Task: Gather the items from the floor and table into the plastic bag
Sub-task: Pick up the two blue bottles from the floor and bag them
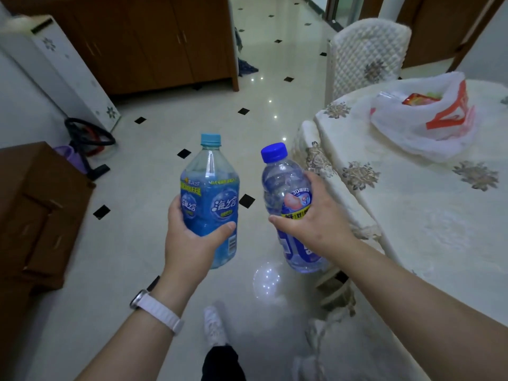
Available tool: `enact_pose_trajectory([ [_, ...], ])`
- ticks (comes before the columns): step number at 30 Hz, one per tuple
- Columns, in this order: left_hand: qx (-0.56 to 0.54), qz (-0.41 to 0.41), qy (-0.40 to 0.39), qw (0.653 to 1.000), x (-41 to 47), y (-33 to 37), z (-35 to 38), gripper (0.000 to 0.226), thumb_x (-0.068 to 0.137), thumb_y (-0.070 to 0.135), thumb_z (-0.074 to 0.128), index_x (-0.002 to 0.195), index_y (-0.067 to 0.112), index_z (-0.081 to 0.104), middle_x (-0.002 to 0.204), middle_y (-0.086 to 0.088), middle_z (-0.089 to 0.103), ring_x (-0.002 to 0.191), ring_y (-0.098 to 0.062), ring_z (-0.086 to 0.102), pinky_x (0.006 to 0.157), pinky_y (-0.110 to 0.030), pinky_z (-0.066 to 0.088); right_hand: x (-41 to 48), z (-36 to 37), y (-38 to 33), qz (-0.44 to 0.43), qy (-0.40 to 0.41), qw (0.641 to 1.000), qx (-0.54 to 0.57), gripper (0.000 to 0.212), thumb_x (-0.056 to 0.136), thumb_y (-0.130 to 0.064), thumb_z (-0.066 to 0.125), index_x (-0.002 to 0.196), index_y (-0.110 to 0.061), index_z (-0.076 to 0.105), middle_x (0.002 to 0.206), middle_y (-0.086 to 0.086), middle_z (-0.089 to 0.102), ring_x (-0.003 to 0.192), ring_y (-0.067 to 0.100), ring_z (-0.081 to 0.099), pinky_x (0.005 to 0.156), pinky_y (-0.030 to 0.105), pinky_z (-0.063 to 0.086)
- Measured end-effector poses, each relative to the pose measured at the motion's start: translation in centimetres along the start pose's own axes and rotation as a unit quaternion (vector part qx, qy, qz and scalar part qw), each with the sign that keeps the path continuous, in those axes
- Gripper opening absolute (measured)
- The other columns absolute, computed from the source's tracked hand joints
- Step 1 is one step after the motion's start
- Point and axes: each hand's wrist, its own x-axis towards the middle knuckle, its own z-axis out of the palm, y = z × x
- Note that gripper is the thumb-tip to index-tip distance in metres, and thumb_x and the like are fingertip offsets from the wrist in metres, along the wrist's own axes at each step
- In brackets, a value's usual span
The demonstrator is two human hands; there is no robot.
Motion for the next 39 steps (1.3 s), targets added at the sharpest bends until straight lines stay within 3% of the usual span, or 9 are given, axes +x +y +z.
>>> enact_pose_trajectory([
  [6,-0.036,0.016,-0.043,0.998,12.2,-1.9,-3.6,0.086,0.064,0.012,0.09,0.135,0.027,0.044,0.125,0.012,0.062,0.11,-0.006,0.064,0.096,-0.039,0.053,7.1,5.8,-4.9,0.011,0.044,0.999,-0.019,0.084,0.059,-0.052,0.085,0.123,-0.047,0.032,0.104,-0.022,0.06,0.09,-0.003,0.061,0.08,0.025,0.048],
  [9,-0.052,0.031,-0.059,0.996,18.4,-1.7,-6.1,0.085,0.065,0.009,0.089,0.133,0.03,0.043,0.124,0.016,0.06,0.108,0.0,0.063,0.094,-0.031,0.052,11.2,8.9,-8.2,0.005,0.074,0.997,-0.031,0.082,0.062,-0.047,0.086,0.125,-0.044,0.034,0.102,-0.024,0.058,0.086,-0.01,0.056,0.072,0.01,0.039],
  [14,-0.057,0.029,-0.077,0.995,27.5,-2.1,-9.1,0.087,0.066,0.01,0.089,0.137,0.027,0.042,0.126,0.014,0.06,0.109,-0.003,0.063,0.095,-0.034,0.053,16.7,12.6,-12.0,0.016,0.105,0.994,-0.038,0.088,0.062,-0.046,0.086,0.132,-0.041,0.033,0.098,-0.032,0.053,0.091,0.003,0.058,0.08,0.025,0.042],
  [18,-0.069,0.021,-0.089,0.993,33.1,-2.4,-8.9,0.086,0.067,0.007,0.087,0.137,0.027,0.042,0.125,0.016,0.06,0.107,0.002,0.063,0.09,-0.025,0.052,21.1,14.1,-12.3,0.031,0.114,0.992,-0.047,0.088,0.062,-0.045,0.087,0.132,-0.043,0.032,0.097,-0.037,0.051,0.087,-0.003,0.055,0.077,0.021,0.039],
  [22,-0.056,0.008,-0.109,0.992,38.4,-3.3,-6.8,0.083,0.067,0.008,0.088,0.134,0.03,0.044,0.122,0.019,0.061,0.106,0.002,0.063,0.09,-0.028,0.053,26.7,15.0,-11.1,0.062,0.123,0.99,-0.041,0.084,0.062,-0.044,0.087,0.127,-0.046,0.034,0.095,-0.036,0.052,0.082,-0.017,0.052,0.072,0.015,0.038],
  [24,-0.046,-0.001,-0.112,0.993,41.4,-3.7,-5.5,0.081,0.067,0.007,0.087,0.133,0.028,0.045,0.122,0.017,0.061,0.105,0.0,0.064,0.092,-0.031,0.054,30.0,15.4,-10.3,0.072,0.121,0.99,-0.022,0.079,0.062,-0.043,0.087,0.118,-0.051,0.032,0.097,-0.03,0.056,0.086,-0.015,0.054,0.074,0.016,0.04],
  [27,-0.031,-0.015,-0.114,0.993,46.4,-4.1,-2.7,0.079,0.068,0.006,0.087,0.133,0.025,0.046,0.122,0.012,0.063,0.107,-0.004,0.065,0.094,-0.039,0.055,35.7,15.8,-8.5,0.084,0.125,0.988,-0.012,0.079,0.062,-0.04,0.088,0.113,-0.051,0.029,0.103,-0.017,0.058,0.087,-0.01,0.055,0.068,0.004,0.038],
  [35,0.0,-0.015,-0.153,0.988,60.1,0.8,8.4,0.072,0.069,0.011,0.087,0.123,0.038,0.048,0.12,0.014,0.063,0.105,-0.005,0.065,0.092,-0.044,0.055,50.5,10.2,-6.1,0.112,0.142,0.983,0.023,0.077,0.062,-0.043,0.087,0.112,-0.053,0.029,0.096,-0.032,0.055,0.083,-0.011,0.055,0.07,0.016,0.04],
  [39,-0.016,0.021,-0.2,0.979,64.9,4.0,14.6,0.072,0.067,0.011,0.088,0.125,0.031,0.049,0.119,0.012,0.065,0.105,-0.006,0.066,0.091,-0.041,0.056,56.1,5.5,-5.1,0.112,0.194,0.974,0.03,0.077,0.062,-0.042,0.086,0.117,-0.049,0.034,0.1,-0.029,0.056,0.089,-0.005,0.058,0.08,0.025,0.046],
])
